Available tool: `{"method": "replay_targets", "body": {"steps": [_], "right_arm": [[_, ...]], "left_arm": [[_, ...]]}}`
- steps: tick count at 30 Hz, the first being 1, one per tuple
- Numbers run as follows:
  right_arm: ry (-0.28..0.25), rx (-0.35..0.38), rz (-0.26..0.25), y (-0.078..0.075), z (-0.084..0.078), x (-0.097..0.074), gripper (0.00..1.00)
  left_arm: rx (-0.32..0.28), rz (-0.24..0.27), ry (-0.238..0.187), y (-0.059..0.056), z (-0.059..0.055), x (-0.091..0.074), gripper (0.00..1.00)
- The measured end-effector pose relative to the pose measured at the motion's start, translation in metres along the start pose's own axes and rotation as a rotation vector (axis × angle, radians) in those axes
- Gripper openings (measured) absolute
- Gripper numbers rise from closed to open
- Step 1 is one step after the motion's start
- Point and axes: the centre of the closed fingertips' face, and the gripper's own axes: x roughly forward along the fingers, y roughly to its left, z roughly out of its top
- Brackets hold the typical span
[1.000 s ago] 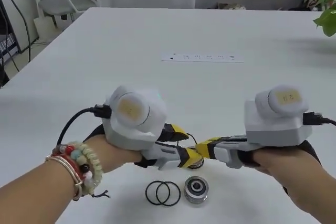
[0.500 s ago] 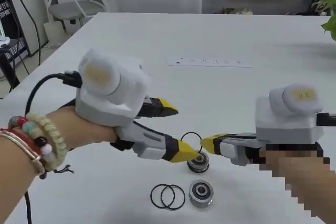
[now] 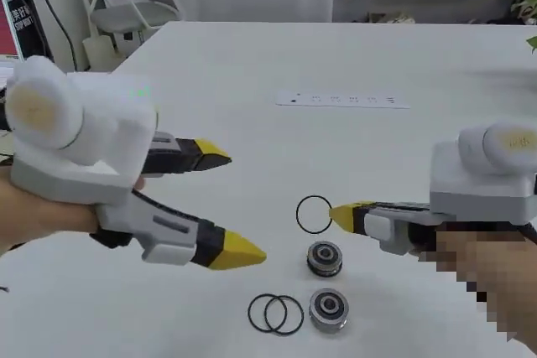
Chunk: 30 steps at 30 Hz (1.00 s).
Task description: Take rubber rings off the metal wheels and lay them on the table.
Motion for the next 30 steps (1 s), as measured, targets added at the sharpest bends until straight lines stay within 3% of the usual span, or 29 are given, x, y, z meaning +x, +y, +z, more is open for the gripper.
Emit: {"method": "replay_targets", "body": {"steps": [6, 16, 30], "right_arm": [[-0.026, 0.014, 0.019, 0.008, 0.007, -0.003, 0.00], [-0.063, 0.019, 0.074, 0.032, 0.019, -0.006, 0.00], [-0.011, 0.000, 0.153, 0.059, 0.008, 0.003, 0.00]], "left_arm": [[-0.029, 0.021, 0.025, -0.007, -0.017, -0.014, 0.79], [-0.127, 0.040, 0.055, -0.020, -0.049, -0.025, 0.85], [-0.187, 0.039, 0.087, -0.037, -0.077, -0.022, 0.91]]}}
